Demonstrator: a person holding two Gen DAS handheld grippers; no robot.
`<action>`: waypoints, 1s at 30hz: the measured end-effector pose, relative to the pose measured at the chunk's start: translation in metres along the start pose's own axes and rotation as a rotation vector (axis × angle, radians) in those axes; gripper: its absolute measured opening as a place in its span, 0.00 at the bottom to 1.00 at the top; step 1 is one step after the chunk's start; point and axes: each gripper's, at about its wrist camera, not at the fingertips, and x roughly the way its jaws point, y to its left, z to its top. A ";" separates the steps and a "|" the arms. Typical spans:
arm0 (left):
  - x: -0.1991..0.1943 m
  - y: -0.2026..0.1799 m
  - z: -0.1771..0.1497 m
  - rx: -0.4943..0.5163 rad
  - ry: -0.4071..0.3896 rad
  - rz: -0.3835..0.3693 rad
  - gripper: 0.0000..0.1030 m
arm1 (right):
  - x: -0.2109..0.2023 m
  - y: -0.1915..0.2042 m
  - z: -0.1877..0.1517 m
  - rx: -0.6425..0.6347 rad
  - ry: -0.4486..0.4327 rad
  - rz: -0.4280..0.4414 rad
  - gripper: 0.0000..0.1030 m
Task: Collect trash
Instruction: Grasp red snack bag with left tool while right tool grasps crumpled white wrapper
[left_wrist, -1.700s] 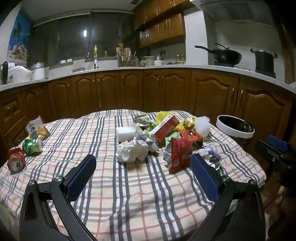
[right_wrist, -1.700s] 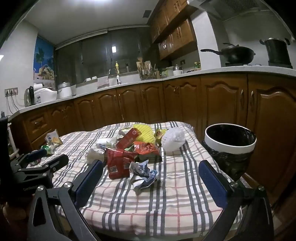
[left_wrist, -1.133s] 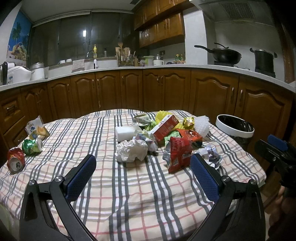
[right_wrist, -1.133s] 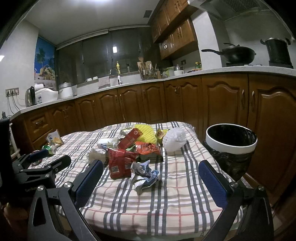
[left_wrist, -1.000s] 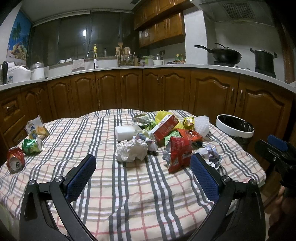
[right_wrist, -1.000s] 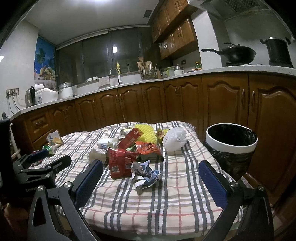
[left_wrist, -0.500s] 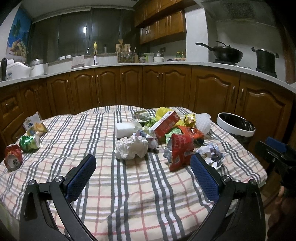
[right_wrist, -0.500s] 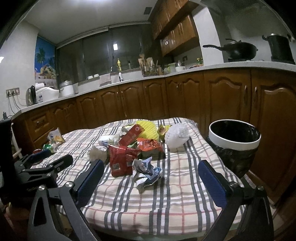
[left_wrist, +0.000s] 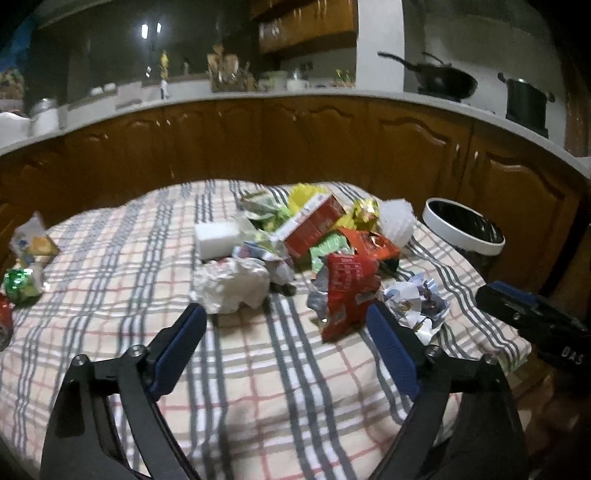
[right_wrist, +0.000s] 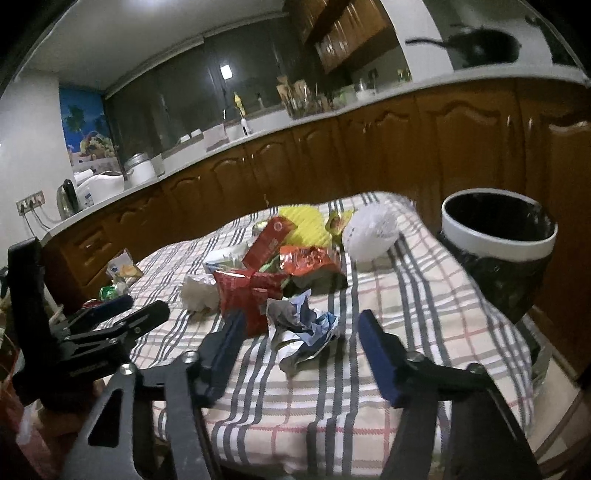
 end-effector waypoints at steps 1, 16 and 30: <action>0.005 -0.001 0.002 0.001 0.015 -0.007 0.81 | 0.004 -0.001 0.001 0.015 -0.013 0.022 0.53; 0.073 -0.019 0.011 0.020 0.190 -0.102 0.41 | 0.062 -0.026 0.003 0.107 0.202 0.077 0.28; 0.061 -0.026 0.029 0.008 0.168 -0.234 0.04 | 0.046 -0.039 0.013 0.098 0.169 0.109 0.16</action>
